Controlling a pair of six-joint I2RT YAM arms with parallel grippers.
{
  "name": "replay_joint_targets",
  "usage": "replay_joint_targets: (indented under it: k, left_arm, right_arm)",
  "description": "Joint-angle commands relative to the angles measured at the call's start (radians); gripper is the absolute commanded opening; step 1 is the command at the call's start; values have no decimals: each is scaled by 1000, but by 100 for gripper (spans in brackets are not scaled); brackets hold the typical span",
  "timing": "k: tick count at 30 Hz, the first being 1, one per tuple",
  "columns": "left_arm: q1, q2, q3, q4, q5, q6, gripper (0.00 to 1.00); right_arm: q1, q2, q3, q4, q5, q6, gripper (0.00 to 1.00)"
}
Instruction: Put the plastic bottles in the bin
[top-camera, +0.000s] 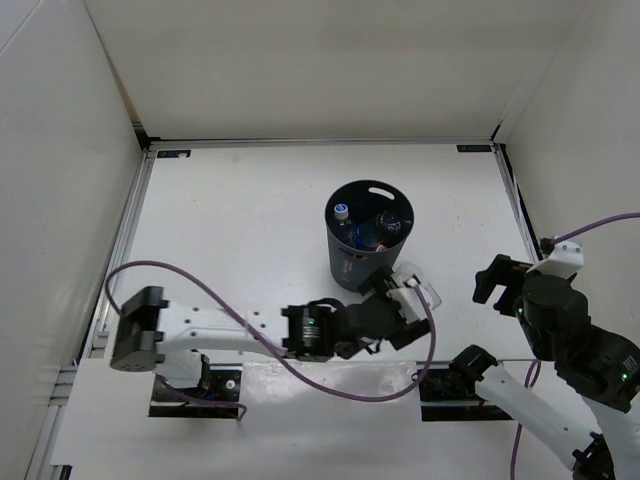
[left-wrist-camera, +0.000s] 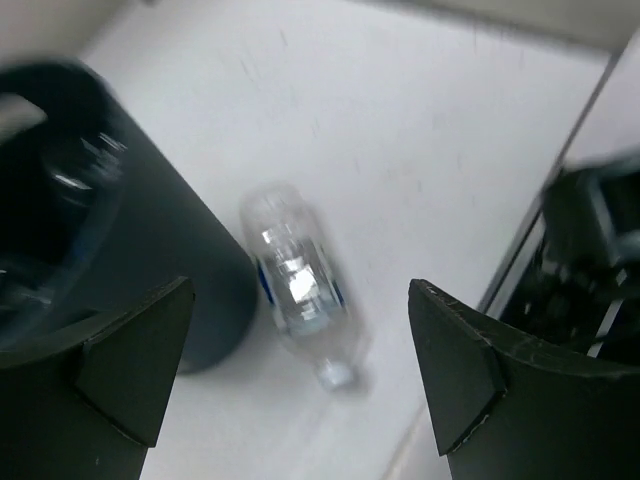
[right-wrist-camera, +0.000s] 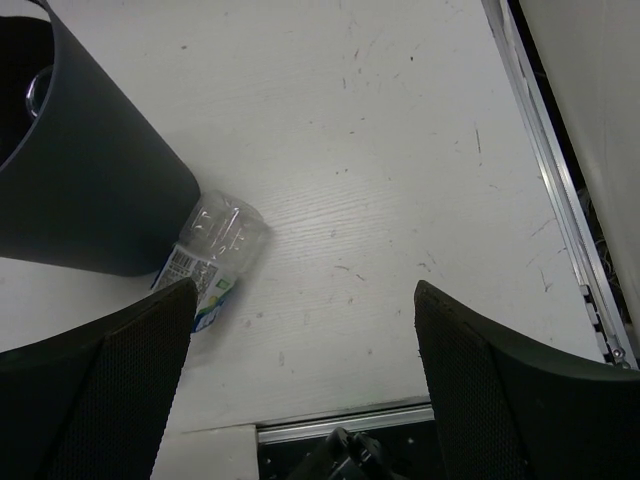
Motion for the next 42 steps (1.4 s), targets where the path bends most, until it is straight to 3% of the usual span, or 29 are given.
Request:
replay_joint_targets:
  k: [1, 6, 14, 27, 42]
  left_arm:
    - [-1, 84, -26, -38, 52, -110, 99]
    - [2, 276, 38, -31, 115, -153, 99]
    - [70, 451, 144, -47, 139, -204, 99]
    - [216, 560, 273, -121, 202, -285, 99]
    - [308, 680, 358, -216, 408, -405, 99]
  right_arm:
    - [-29, -41, 5, 15, 20, 2, 90]
    - [-55, -89, 6, 2, 48, 19, 90]
    - [-81, -104, 11, -8, 56, 27, 90]
    - [-34, -115, 9, -8, 59, 30, 90]
    - [-26, -116, 9, -8, 59, 30, 90]
